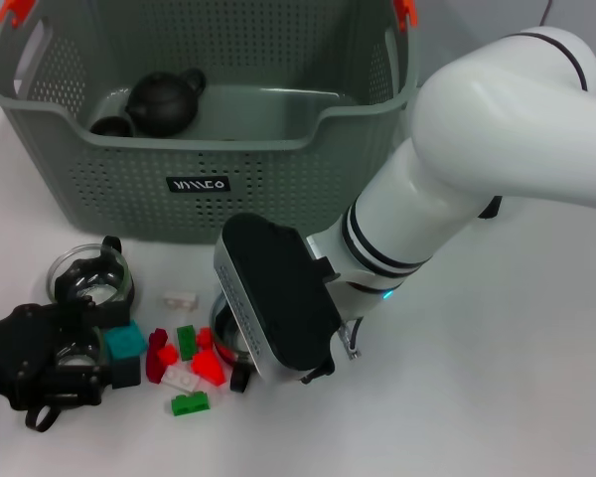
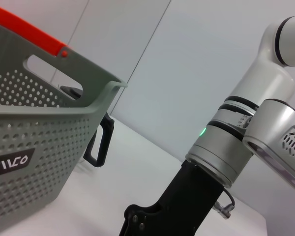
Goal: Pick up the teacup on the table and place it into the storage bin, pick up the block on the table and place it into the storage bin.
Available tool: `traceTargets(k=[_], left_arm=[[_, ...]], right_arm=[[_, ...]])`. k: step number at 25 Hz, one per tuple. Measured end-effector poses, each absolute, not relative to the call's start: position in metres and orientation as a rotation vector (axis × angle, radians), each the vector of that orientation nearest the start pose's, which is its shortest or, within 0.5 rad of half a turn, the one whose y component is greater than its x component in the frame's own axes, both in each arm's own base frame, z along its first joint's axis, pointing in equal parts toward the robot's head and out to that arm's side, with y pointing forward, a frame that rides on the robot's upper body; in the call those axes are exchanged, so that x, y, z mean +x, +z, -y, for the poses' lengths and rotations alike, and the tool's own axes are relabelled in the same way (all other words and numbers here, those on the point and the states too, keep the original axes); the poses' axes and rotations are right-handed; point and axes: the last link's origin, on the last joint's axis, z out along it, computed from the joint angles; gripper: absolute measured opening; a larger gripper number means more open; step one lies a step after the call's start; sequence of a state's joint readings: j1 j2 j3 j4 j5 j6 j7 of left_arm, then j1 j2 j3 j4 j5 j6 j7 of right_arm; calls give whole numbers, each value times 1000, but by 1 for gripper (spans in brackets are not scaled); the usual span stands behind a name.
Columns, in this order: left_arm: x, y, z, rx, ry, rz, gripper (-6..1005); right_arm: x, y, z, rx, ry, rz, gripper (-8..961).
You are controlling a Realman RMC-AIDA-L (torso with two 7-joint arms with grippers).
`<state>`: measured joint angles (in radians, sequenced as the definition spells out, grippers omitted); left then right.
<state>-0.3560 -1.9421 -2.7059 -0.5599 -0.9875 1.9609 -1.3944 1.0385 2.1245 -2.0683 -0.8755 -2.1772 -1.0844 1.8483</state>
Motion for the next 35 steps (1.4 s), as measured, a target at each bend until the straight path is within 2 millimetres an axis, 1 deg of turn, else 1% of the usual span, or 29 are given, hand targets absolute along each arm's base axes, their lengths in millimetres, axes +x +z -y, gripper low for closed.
traceTargets(k=[12,18,23,24,26,30,32,35], left_arm=[[-325,57,-237,-2748,-903,938,940],[-324,57,-238,-2747,-905,935,940],[-324,57,-238,-2744,-905,935,940],[-324,57,-238,-2742,-906,935,940],[-325,58,-238,-2739,-906,936,940],[-326,59,-238,-2739,-903,939,940],[-326,60,-236,-2743,-905,941,940],[-328,62,-233,-2743,-903,951,940]], right_arm=[[87,-163,-330,-3036,-657,788,327],[89,-163,-331,-3036,-667,781,249],[87,-162,-332,-3037,-661,762,87],[87,-162,-331,-3038,-659,758,83],[84,-162,-331,-3041,-651,746,74],[73,-156,-329,-3051,-598,714,61],[64,-149,-327,-3074,-563,673,61],[49,-132,-330,-3099,-497,590,62]])
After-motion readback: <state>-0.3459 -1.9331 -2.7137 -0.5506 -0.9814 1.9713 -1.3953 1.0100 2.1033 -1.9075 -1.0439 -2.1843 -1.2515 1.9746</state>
